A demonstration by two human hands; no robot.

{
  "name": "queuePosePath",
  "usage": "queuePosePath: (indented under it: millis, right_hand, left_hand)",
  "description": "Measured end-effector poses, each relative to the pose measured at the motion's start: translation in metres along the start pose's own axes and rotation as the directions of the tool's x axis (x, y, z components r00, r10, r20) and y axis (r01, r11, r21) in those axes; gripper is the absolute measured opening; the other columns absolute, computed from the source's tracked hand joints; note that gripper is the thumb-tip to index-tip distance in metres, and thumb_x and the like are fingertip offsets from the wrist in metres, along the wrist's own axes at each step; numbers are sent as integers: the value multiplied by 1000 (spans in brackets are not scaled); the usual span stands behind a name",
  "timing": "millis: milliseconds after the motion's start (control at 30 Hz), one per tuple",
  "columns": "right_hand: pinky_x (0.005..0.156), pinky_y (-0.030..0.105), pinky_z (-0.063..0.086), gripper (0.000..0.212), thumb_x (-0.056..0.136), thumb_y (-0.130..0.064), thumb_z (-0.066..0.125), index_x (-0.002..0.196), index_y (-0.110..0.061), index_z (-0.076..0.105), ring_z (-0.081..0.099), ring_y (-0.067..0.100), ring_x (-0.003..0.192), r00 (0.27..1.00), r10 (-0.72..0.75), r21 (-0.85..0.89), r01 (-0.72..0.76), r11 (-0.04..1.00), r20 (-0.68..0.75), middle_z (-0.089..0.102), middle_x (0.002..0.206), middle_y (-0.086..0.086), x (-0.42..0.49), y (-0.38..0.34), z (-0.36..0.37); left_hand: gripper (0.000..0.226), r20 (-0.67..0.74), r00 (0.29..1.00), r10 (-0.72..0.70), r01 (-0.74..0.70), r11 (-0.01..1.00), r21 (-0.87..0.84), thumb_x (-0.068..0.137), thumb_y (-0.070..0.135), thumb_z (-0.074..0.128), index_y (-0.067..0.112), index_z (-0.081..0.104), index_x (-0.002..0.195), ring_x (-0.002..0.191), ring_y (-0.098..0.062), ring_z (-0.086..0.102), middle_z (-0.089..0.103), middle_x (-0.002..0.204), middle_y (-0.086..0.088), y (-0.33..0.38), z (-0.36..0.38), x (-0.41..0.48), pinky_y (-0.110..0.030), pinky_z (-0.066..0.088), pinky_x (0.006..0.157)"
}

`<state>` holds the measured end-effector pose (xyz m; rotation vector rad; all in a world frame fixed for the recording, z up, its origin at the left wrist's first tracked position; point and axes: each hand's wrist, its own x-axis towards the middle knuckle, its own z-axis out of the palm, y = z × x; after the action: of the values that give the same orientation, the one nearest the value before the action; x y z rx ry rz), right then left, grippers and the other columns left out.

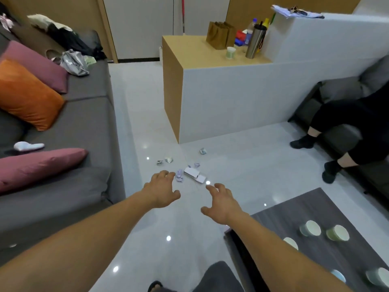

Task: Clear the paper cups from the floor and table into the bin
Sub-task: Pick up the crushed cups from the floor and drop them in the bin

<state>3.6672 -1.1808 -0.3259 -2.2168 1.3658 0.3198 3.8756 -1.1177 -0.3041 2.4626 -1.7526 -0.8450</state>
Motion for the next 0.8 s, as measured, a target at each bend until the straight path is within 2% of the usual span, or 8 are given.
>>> queuePosePath:
  millis: [200,400,500,667,800]
  right_hand:
    - [105,41,38,82,86,-46,61,153,-25,19,24,28,139,997,-44,-35,46,998,57,14,157,3,124,13,-35]
    - [105,40,38,81,85,-46,62,152,-26,20,27,29,137,981,-134,-52,142,989,139,19,155,4,241,13,-78]
    - [105,40,37,81,85,-44,64,151,-27,22,29,29,136,969,-186,-80,201,976,160,18,157,4,294,10,-93]
    - [104,39,37,83,84,-45,64,152,-25,20,30,29,135,950,-178,-121,215,969,257,22,154,6,361,-2,-91]
    - [103,40,40,80,87,-44,62,152,-24,19,27,28,136,941,-88,-131,137,982,327,20,154,5,415,-5,-71]
  left_hand:
    - [72,42,998,-47,48,998,-35,89,46,49,20,19,149,139,-27,23,19,156,-4,-2,-26,106,-46,33,109]
    - [71,108,968,-225,233,970,-71,91,43,49,18,18,150,140,-28,23,18,156,-4,-18,-61,186,-45,33,110]
    - [71,94,961,-260,270,955,-122,91,42,50,18,18,150,140,-28,24,19,156,-4,-24,-73,228,-44,33,110]
    - [72,168,957,-235,266,944,-193,91,43,50,18,18,151,140,-28,23,18,156,-5,-39,-73,292,-44,31,111]
    - [72,260,940,-223,288,926,-246,91,43,50,17,18,151,140,-29,22,19,155,-7,-77,-59,353,-43,30,110]
